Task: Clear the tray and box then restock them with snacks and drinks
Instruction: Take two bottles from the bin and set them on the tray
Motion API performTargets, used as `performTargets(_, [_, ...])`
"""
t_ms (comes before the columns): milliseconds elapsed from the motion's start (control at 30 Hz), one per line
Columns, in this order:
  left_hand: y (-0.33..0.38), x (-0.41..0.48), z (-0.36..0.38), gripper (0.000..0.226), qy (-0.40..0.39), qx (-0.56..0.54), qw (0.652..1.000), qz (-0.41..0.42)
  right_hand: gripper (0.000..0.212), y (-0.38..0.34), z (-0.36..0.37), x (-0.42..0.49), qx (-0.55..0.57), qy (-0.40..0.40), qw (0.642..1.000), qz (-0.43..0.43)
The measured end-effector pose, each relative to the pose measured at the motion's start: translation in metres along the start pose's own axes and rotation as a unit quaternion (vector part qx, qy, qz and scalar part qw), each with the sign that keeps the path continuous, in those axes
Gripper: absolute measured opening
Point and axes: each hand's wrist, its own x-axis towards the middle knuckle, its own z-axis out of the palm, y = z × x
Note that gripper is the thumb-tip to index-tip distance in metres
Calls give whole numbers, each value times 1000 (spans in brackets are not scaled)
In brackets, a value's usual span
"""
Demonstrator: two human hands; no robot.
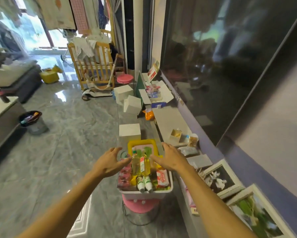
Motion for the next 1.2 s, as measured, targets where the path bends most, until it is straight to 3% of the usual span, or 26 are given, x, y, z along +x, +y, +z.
performTargets(200, [7, 95, 70, 100, -35, 32, 998, -48, 110, 48, 51, 126, -21, -82, 996, 12])
performTargets(400, [-40, 186, 156, 89, -86, 54, 991, -89, 83, 95, 141, 211, -11, -115, 993, 38])
performTargets(533, [-96, 253, 217, 98, -89, 87, 987, -101, 100, 125, 235, 270, 19, -116, 989, 89])
performTargets(667, [-148, 315, 279, 109, -80, 117, 986, -88, 103, 136, 311, 316, -15, -80, 992, 92])
performTargets(867, [-186, 354, 338, 114, -106, 121, 985, -58, 115, 147, 369, 343, -86, -24, 991, 101])
performTargets(1067, [-182, 359, 346, 95, -73, 91, 991, -58, 98, 144, 385, 343, -6, 40, 991, 130])
performTargets(1200, [-178, 355, 341, 106, -75, 66, 992, -72, 101, 141, 385, 342, 73, 27, 986, 147])
